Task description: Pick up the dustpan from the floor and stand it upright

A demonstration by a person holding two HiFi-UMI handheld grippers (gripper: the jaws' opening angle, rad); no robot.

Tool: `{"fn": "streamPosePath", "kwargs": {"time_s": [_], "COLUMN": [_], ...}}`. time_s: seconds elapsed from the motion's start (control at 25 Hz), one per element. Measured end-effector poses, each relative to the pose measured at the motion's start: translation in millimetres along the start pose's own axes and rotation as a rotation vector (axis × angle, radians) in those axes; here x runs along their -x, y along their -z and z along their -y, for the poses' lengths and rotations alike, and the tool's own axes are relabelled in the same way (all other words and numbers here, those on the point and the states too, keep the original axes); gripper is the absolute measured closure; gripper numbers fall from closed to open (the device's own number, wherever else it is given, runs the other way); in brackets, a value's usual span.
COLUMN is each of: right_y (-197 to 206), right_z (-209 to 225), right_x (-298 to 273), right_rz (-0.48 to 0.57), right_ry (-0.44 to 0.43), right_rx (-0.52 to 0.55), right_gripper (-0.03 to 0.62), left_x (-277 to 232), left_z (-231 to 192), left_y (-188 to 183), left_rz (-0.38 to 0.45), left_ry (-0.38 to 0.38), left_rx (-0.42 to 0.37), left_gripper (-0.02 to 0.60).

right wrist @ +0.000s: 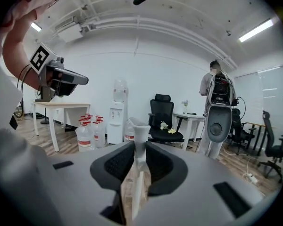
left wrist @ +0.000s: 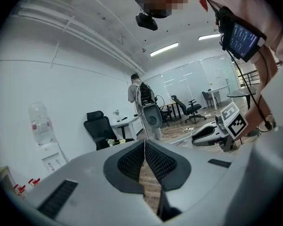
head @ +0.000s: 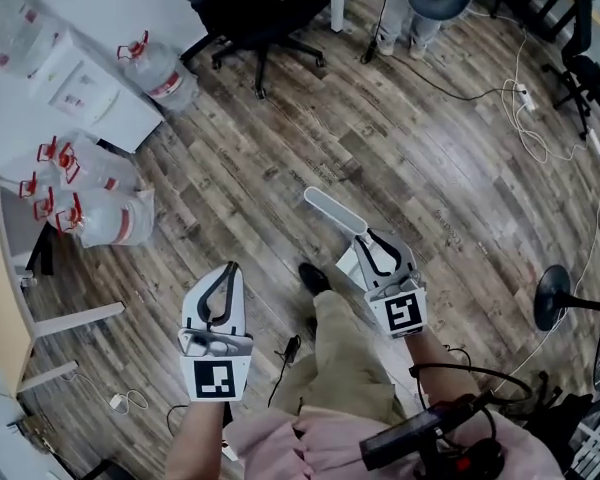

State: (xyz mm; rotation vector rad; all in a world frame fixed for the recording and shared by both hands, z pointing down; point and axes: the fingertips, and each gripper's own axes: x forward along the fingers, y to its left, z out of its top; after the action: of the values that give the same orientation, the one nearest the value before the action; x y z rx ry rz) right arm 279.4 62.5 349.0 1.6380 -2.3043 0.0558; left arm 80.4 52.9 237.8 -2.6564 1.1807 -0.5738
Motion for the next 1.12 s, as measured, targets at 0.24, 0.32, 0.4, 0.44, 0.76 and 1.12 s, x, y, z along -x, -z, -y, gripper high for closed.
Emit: {"fn": "streamPosePath", "kwargs": {"time_s": [0.24, 0.32, 0.4, 0.44, 0.76, 1.12], "right_y": [17, 22, 25, 27, 38, 39], "right_z": [11, 16, 19, 20, 24, 16], "right_x": [53, 68, 81, 87, 118, 148], "right_rz": [-0.056, -0.074, -0.089, -0.094, -0.114, -0.109], "right_ry": [0.058, 0.072, 0.077, 0.077, 0.04, -0.142], "right_rx": [-0.048, -0.049, -0.049, -0.05, -0.053, -0.042], "right_gripper": [0.517, 0.516, 0.516, 0.516, 0.497, 0.488], "left_x": [29, 38, 47, 50, 66, 87], "left_z": [23, 27, 28, 30, 61, 92], "left_y": [-16, -21, -28, -31, -49, -82], "left_rz": [0.046, 0.063, 0.078, 0.083, 0.089, 0.063], "left_ry": [-0.005, -0.029, -0.045, -0.05, -0.076, -0.197], "left_rx": [0.01, 0.054, 0.06, 0.054, 0.059, 0.045], "left_gripper": [0.566, 0.566, 0.566, 0.566, 0.566, 0.566]}}
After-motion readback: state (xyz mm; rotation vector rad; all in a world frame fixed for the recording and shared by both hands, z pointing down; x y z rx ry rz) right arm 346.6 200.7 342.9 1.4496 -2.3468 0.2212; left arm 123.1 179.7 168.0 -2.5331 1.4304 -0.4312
